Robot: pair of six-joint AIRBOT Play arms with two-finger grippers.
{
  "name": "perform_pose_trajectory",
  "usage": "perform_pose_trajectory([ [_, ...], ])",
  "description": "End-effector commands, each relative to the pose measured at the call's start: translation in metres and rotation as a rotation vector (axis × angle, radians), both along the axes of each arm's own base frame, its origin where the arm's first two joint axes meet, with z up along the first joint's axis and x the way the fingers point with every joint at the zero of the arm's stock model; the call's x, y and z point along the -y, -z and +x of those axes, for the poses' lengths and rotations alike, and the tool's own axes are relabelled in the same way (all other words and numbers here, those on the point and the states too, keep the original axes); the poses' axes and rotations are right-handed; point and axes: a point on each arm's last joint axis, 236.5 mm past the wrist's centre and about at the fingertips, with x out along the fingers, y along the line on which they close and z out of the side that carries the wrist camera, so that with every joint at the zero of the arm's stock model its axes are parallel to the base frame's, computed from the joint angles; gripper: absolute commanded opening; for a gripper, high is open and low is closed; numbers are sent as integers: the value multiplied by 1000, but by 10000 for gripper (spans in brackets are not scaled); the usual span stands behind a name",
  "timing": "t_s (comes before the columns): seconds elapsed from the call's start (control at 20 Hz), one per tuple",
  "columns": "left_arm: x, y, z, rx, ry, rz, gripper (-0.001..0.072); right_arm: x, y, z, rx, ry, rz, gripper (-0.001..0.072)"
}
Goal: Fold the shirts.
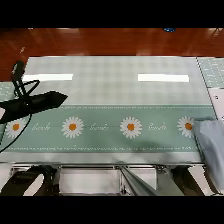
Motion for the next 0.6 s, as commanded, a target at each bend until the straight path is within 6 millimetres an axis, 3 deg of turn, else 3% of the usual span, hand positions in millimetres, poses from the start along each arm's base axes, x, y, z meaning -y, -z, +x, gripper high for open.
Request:
perform_pose_trajectory([
  [0.0,-10,-19,18,92,-42,14,18,5,-8,42,189,-5,-29,354],
  [0.05,-15,-35,25,130,-61,12,18,7,-20,69,313,-9,-42,212],
  [0.1,-20,-53,32,166,-74,11,18,10,-43,108,500,-30,-68,23],
  [0.2,-27,-105,50,267,-95,8,18,7,-114,190,902,-111,-147,21],
  [0.25,-27,-132,58,314,-92,5,18,-9,-150,226,1066,-192,-174,21],
  [0.3,-20,-156,66,346,-66,2,17,-37,-175,256,1161,-309,-196,21],
  [0.4,7,-183,80,336,43,5,17,-124,-193,306,1211,-651,-224,21],
  [0.5,35,-171,91,249,166,57,17,-220,-164,335,1106,-1013,-231,21],
  [0.55,40,-150,96,176,194,101,17,-256,-133,342,981,-1197,-271,21],
])
